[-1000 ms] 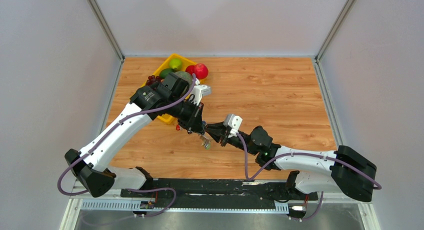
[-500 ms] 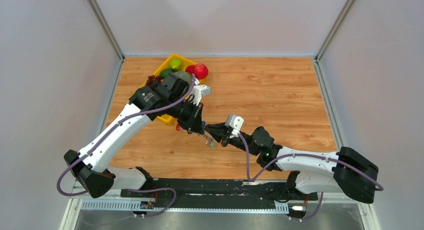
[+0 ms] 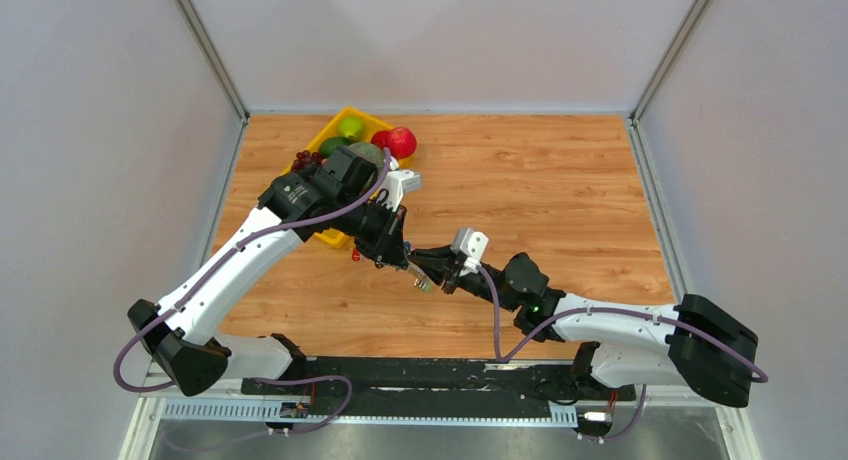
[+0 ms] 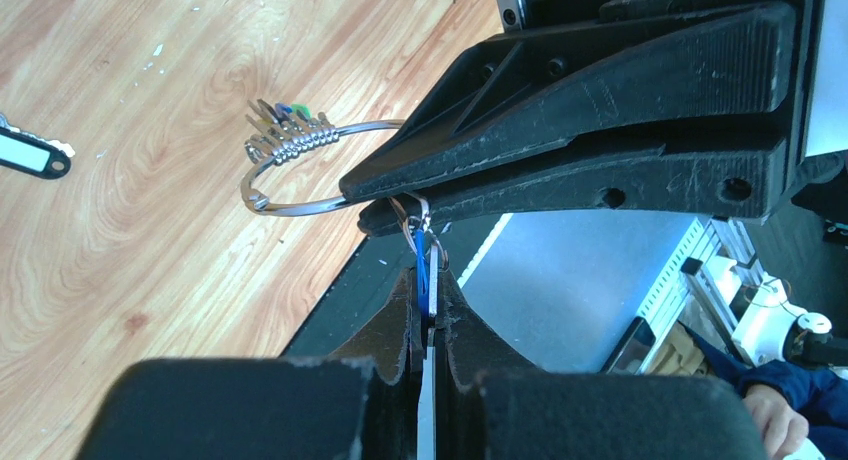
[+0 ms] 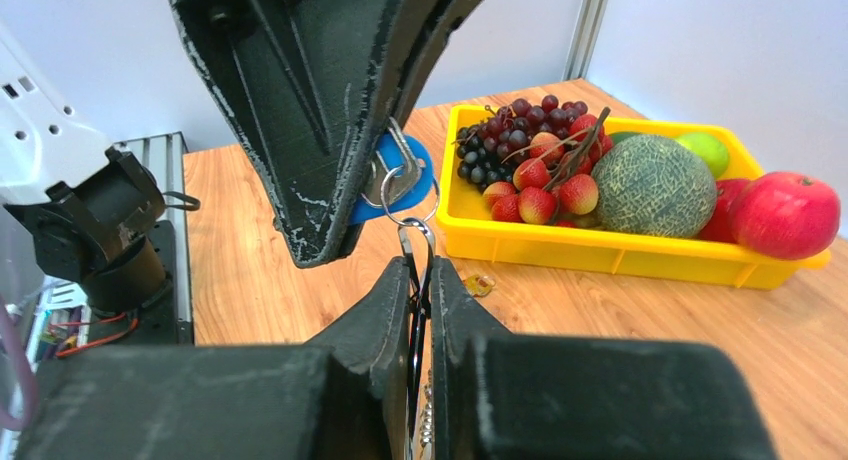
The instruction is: Remove the keys from the keyring
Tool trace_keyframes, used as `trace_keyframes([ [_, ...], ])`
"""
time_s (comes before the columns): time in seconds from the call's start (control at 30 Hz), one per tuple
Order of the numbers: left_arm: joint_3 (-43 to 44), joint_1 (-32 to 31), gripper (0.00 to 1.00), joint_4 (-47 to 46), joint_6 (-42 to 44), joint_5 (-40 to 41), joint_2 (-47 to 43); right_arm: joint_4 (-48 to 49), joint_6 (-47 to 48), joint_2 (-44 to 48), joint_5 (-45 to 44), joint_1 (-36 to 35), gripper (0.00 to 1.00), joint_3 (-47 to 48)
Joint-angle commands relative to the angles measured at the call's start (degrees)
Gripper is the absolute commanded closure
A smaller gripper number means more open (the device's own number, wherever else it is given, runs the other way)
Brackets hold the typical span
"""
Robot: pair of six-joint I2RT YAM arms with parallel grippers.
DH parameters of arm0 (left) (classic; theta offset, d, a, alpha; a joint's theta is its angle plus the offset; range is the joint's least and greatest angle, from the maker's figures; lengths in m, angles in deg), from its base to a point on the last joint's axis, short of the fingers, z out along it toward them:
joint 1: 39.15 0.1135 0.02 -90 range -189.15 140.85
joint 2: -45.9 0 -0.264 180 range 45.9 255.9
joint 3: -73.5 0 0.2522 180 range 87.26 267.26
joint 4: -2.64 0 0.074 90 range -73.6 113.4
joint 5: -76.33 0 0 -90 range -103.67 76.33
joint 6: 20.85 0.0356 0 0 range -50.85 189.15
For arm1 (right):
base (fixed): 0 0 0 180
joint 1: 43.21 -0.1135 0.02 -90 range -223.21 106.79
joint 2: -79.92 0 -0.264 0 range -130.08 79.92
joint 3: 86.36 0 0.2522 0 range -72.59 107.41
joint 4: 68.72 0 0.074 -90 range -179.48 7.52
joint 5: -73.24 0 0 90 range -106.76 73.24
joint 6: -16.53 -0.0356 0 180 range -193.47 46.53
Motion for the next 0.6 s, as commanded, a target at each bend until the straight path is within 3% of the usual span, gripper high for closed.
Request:
trace_keyframes([
  [0.0, -0.4, 0.1, 1.00, -1.5, -0.4, 0.4, -2.6, -0.7, -6.6, 2.0, 0.0, 1.7, 1.00, -0.8],
  [0.57, -5.2, 0.1, 1.00, -4.2, -0.8, -0.4, -3.4, -2.9, -29.1, 4.5, -3.7, 9.1, 1.00, -1.3],
])
